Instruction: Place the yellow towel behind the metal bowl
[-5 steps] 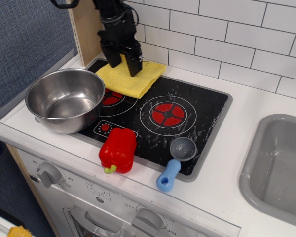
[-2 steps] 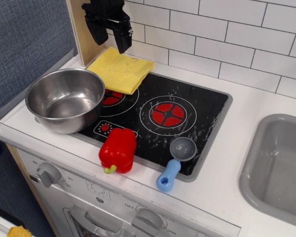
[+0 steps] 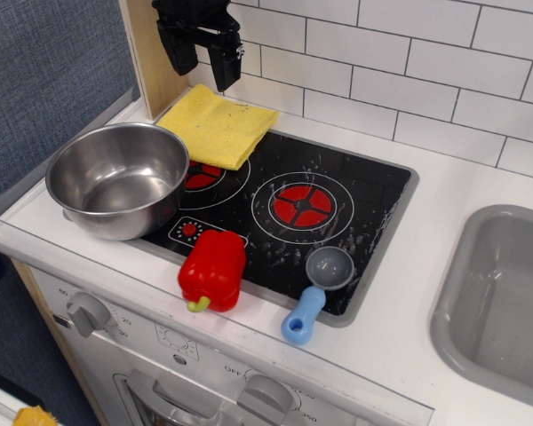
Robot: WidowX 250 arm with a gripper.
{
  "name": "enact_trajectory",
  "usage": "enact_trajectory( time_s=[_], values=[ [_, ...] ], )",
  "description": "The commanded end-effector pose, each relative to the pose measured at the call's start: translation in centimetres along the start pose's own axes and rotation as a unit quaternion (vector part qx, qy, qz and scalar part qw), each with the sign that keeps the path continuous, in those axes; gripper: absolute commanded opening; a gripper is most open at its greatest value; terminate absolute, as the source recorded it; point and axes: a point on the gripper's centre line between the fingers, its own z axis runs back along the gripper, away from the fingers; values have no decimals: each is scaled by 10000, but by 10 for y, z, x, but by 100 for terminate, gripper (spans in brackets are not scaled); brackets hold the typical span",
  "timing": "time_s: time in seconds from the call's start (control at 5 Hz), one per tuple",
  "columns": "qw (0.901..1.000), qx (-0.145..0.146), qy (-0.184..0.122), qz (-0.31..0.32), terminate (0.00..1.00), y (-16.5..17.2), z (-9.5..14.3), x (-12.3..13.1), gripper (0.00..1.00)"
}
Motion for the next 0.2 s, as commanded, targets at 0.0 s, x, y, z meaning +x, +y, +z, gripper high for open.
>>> enact_trajectory(
  time_s=[0.0],
  values=[
    [9991, 223, -366, -56, 100, 4, 32, 12, 100]
  ],
)
